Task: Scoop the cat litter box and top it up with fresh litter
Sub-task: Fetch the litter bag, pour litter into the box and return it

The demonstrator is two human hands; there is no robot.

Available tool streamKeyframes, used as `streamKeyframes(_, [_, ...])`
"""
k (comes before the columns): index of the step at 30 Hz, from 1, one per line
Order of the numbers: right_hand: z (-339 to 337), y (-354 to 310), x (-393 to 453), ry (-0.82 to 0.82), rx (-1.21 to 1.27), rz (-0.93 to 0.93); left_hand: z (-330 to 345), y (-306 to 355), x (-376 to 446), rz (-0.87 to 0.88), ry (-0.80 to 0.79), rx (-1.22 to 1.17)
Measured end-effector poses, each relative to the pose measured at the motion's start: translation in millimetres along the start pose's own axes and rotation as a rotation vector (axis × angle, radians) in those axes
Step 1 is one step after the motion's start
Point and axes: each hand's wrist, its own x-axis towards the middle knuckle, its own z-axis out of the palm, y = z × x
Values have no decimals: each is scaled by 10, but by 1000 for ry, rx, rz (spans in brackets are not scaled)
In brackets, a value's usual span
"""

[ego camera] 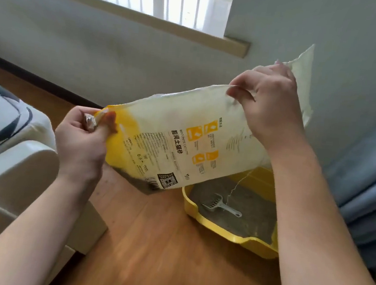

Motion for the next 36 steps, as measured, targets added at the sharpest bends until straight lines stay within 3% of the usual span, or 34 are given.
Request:
streamKeyframes(5, [-25,86,-107,-72,10,17,28,10,46,20,4,-45])
streamKeyframes(10, [-104,192,-288,-191,27,113,80,93,21,50,-106,3])
streamKeyframes(36, [-9,561,-813,-336,7,345,331,122,-170,122,-288,106])
